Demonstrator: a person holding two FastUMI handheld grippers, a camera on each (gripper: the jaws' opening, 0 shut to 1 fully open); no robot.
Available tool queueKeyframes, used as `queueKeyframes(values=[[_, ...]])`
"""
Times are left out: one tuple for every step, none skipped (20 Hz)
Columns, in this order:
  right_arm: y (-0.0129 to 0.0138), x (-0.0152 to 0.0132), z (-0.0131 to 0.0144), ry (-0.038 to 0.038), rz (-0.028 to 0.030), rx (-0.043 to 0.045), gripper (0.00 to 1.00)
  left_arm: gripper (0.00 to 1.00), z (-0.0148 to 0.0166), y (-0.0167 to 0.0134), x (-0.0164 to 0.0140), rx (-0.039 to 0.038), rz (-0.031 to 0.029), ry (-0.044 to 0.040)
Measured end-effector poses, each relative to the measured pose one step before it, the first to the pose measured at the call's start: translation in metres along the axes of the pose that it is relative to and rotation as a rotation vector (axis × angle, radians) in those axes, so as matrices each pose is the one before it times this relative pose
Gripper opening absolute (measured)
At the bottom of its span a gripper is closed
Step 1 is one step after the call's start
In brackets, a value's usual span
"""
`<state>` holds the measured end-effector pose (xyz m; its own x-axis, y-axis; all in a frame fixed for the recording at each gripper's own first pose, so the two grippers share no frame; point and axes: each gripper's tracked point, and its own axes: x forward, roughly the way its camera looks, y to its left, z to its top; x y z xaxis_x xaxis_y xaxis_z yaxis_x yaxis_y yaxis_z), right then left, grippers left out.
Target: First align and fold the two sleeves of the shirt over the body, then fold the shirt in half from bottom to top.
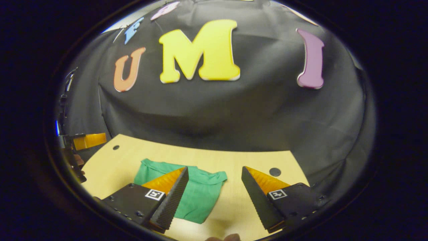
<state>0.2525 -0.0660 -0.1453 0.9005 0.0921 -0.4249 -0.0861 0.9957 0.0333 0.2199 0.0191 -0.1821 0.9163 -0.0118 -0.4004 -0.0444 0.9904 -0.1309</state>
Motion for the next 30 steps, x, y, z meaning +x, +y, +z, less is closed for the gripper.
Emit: queueKeyframes(values=[[0.00544,-0.02858,0.01558,-0.04571,-0.00727,0.00628,0.92,1.00,0.01692,-0.00315,-0.02510,0.01281,-0.00927,-0.04068],[0.00504,-0.02894,0.01345,-0.04478,-0.00872,0.00209,0.96,1.00,0.01610,-0.00324,-0.02594,0.02328,-0.00760,-0.03537],[0.00539,-0.02804,0.01282,-0.04105,-0.00689,-0.00352,0.96,1.00,0.01611,-0.00324,-0.02468,0.03106,-0.00184,-0.03575],[0.00297,-0.02785,0.01066,-0.03603,-0.01477,-0.01019,0.96,1.00,0.01532,-0.00338,-0.02322,0.03027,-0.00357,-0.03409],[-0.00065,-0.02514,0.00952,-0.03476,-0.02659,-0.01441,0.96,1.00,0.01381,-0.00315,-0.02316,0.02158,-0.00537,-0.02918],[0.00036,-0.02434,0.00667,-0.03130,-0.01632,-0.01706,0.97,1.00,0.00950,-0.00176,-0.02345,0.00689,-0.00632,-0.02092],[0.00140,-0.02492,0.00775,-0.02950,-0.00947,-0.01405,0.97,1.00,0.00600,-0.00600,-0.02179,-0.00998,-0.01417,-0.01715],[0.00168,-0.02190,0.00878,-0.02712,-0.00887,-0.01176,0.96,1.00,0.00350,-0.00752,-0.02058,-0.02012,-0.01652,-0.00769],[0.00182,-0.01994,0.00879,-0.02332,-0.00205,-0.00893,0.97,1.00,0.00266,-0.00604,-0.01944,-0.01622,-0.00882,-0.00560],[-0.00070,-0.01772,0.00661,-0.01887,-0.00696,-0.00712,0.96,1.00,0.00466,-0.00590,-0.01986,-0.01706,-0.00609,-0.00756],[0.00102,-0.01565,0.00734,-0.02026,-0.00294,-0.00011,0.96,1.00,0.00388,-0.00626,-0.01655,-0.00783,-0.00558,-0.01162],[0.00081,-0.01141,0.00541,-0.01838,-0.00041,0.00628,0.96,1.00,0.00465,-0.00479,-0.01508,0.00430,-0.00229,-0.01384],[0.00258,-0.01018,0.00627,-0.01308,0.00713,0.00896,0.95,1.00,0.00396,-0.00429,-0.01214,0.01237,0.00125,-0.01426],[0.00230,-0.01101,0.00458,-0.00933,0.00910,0.01099,0.96,1.00,0.00304,-0.00447,-0.01119,0.01075,-0.00044,-0.00746],[0.00172,-0.00936,0.00255,0.00146,0.00573,0.01092,0.96,1.00,0.00344,-0.00753,-0.00946,0.00534,-0.00701,-0.00839],[0.00293,-0.01158,0.00265,-0.00836,0.01081,0.01328,0.95,1.00,0.00249,-0.00986,-0.00832,-0.00133,-0.00848,-0.00892],[0.00032,-0.00692,0.00405,-0.00884,0.00011,0.00754,0.94,1.00,0.00372,-0.00706,-0.00592,0.00328,0.00078,-0.00975],[-0.00564,-0.00567,0.00086,-0.00816,-0.00526,0.00315,0.95,1.00,-0.00009,-0.00376,-0.00560,0.00892,0.00447,-0.00089],[-0.00247,-0.00331,0.00256,-0.01072,0.00279,0.01134,0.96,1.00,0.00059,-0.00371,-0.00449,0.00834,0.00698,-0.00165],[-0.00052,-0.00186,-0.00013,-0.00498,0.00282,0.00891,0.95,1.00,0.00209,-0.00286,-0.00293,0.00543,0.00691,-0.00712],[-0.00285,-0.00136,-0.00311,0.00939,0.00293,0.00174,0.96,1.00,0.00062,-0.00307,-0.00119,-0.00739,0.00341,-0.00176],[-0.00305,-0.00160,-0.00373,0.00843,0.00263,0.00079,0.96,1.00,-0.00183,-0.00394,-0.00088,-0.00884,-0.00158,0.00454],[-0.00336,0.00032,-0.00140,0.00330,-0.00209,-0.00095,0.95,1.00,-0.00014,-0.00310,-0.00116,-0.00196,0.00327,-0.00009],[-0.00403,0.00032,-0.00004,-0.00045,-0.00416,0.00167,0.95,1.00,0.00149,0.00184,-0.00014,0.00124,0.00862,-0.00431],[-0.00247,-0.00060,-0.00021,-0.00123,-0.00136,0.00736,0.96,1.00,0.00081,-0.00018,0.00088,0.00386,0.00696,-0.00572],[0.00029,-0.00001,-0.00252,0.00004,0.00360,0.00899,0.96,1.00,-0.00049,-0.00223,-0.00055,0.00173,0.00272,-0.00312],[-0.00064,0.00033,-0.00171,0.00566,-0.00279,0.00351,0.95,1.00,-0.00086,-0.00143,0.00025,0.00239,0.00240,0.00026],[-0.00327,0.00070,-0.00583,0.02040,-0.00355,0.00121,0.95,1.00,-0.00322,-0.00165,0.00016,0.00084,-0.00060,0.01577],[-0.00128,-0.00062,-0.00197,0.00447,0.00000,0.00660,0.95,1.00,-0.00074,-0.00328,0.00145,-0.00061,-0.00737,0.00402],[-0.00101,0.00189,0.00279,-0.00702,-0.00481,0.00688,0.95,1.00,0.00262,-0.00118,0.00357,0.00404,-0.00681,-0.00661]])
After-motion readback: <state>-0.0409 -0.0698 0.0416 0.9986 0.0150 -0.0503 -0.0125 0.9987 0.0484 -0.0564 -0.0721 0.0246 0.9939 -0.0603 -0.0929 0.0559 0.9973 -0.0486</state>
